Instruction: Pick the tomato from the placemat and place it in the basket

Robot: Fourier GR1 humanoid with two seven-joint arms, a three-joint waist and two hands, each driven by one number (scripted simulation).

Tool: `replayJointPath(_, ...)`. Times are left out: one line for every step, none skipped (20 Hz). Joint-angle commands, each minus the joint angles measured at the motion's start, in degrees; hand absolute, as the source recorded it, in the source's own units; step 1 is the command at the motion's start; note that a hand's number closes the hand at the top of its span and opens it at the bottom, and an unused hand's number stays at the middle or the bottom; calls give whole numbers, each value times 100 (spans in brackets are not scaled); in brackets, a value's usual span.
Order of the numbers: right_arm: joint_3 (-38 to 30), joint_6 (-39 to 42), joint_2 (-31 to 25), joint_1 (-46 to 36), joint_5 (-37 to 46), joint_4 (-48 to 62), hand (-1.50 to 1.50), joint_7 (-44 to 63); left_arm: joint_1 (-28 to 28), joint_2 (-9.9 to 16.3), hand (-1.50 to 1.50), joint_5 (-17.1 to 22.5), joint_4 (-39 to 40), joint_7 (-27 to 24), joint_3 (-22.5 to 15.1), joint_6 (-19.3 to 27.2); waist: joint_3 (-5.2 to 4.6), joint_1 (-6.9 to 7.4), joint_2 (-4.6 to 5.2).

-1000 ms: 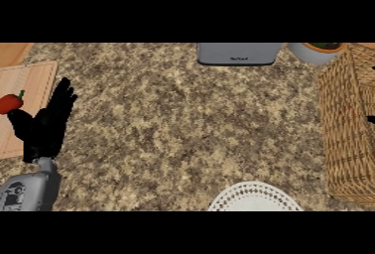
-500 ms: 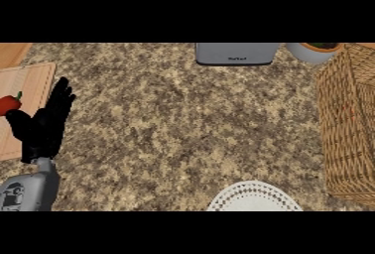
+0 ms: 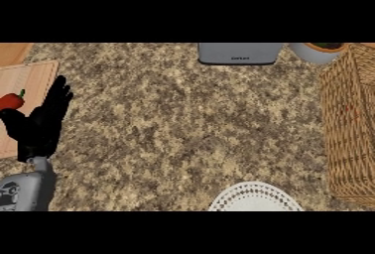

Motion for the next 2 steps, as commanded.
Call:
replayJointPath(-211,633,-405,333,-289,95,-150,-318,-328,-209,0,-182,109,78,-136,297,1,-21,3)
replayJointPath(-187,502,-298,373,-264,128,-150,-402,81,14,0,-28,267,-299,1,-80,5,47,19)
